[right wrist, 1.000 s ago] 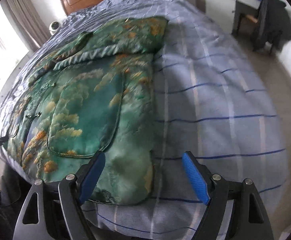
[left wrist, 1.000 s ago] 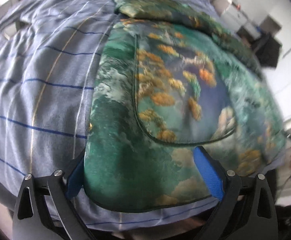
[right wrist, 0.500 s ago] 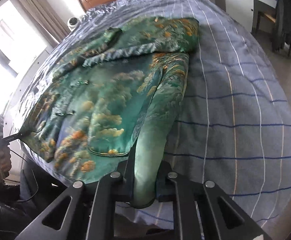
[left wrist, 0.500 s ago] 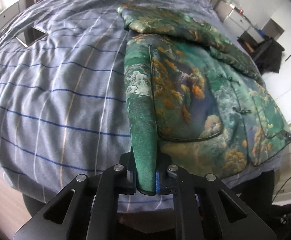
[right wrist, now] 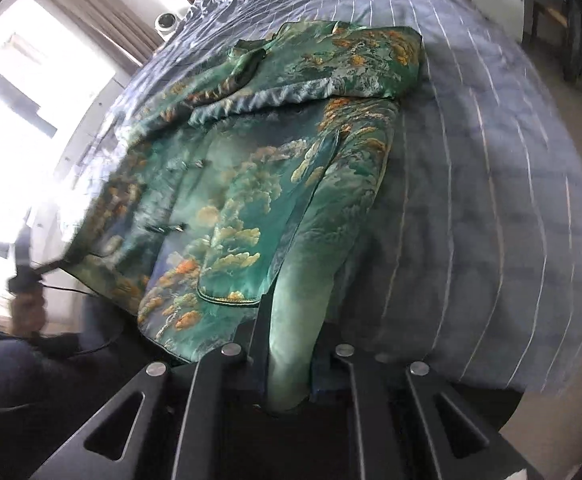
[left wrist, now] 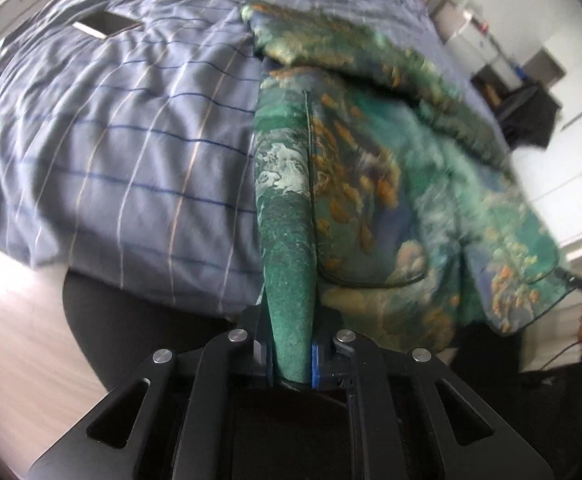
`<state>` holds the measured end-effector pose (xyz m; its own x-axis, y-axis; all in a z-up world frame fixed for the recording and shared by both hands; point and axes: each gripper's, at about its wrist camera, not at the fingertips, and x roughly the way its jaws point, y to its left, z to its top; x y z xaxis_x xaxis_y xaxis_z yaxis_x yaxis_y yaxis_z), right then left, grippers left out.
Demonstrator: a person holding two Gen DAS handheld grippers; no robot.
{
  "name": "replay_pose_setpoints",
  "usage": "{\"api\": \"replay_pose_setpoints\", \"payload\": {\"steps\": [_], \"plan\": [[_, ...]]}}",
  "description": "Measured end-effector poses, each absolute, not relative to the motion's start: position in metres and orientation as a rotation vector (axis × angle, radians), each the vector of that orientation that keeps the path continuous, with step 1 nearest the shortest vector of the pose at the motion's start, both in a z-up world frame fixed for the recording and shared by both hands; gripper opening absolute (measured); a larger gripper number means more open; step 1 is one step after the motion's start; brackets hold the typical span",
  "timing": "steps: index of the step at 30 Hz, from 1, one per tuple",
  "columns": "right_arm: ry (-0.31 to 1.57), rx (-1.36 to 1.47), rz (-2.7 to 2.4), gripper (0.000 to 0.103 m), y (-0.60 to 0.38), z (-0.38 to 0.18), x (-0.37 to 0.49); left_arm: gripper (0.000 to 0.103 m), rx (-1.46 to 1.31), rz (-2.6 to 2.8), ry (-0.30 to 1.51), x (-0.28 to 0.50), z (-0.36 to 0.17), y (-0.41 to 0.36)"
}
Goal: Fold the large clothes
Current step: 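Grasp the jacket hem with both tools and lift it toward the collar, then lay the hem over the collar with both tools and release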
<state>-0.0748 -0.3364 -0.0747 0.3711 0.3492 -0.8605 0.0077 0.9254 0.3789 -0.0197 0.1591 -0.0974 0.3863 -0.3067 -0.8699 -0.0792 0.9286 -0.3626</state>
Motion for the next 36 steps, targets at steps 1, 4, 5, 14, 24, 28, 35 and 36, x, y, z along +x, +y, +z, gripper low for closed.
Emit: {"api": "replay_pose_setpoints", "payload": {"steps": [1,4,5,14,24,28,35,36], "plan": [[1.166,0.375,0.237,0.014,-0.338,-0.069,-0.080,0.010,-0.428,-0.164,1.144,-0.024,-0.087,0.166],[1.079,0.460,0.273,0.014,-0.347,-0.039,-0.082,0.010,-0.521,-0.190,1.024,-0.016,-0.052,0.184],[1.029,0.486,0.285,0.014,-0.354,-0.026,-0.075,0.009,-0.538,-0.200,0.984,-0.008,-0.041,0.188],[0.782,0.520,0.257,0.013,-0.403,0.017,0.069,0.009,-0.466,-0.128,0.795,0.151,-0.006,0.187],[0.860,0.699,0.099,0.013,-0.447,-0.079,0.203,0.010,-0.420,-0.026,0.943,0.283,-0.078,0.164],[0.868,0.799,0.069,0.013,-0.453,-0.107,0.207,0.011,-0.427,-0.016,0.973,0.291,-0.095,0.165],[0.903,0.873,0.044,0.015,-0.459,-0.125,0.217,0.037,-0.414,-0.067,1.004,0.298,-0.096,0.162],[0.909,0.881,0.042,0.015,-0.459,-0.126,0.217,0.052,-0.408,-0.081,1.009,0.298,-0.094,0.160]]}}
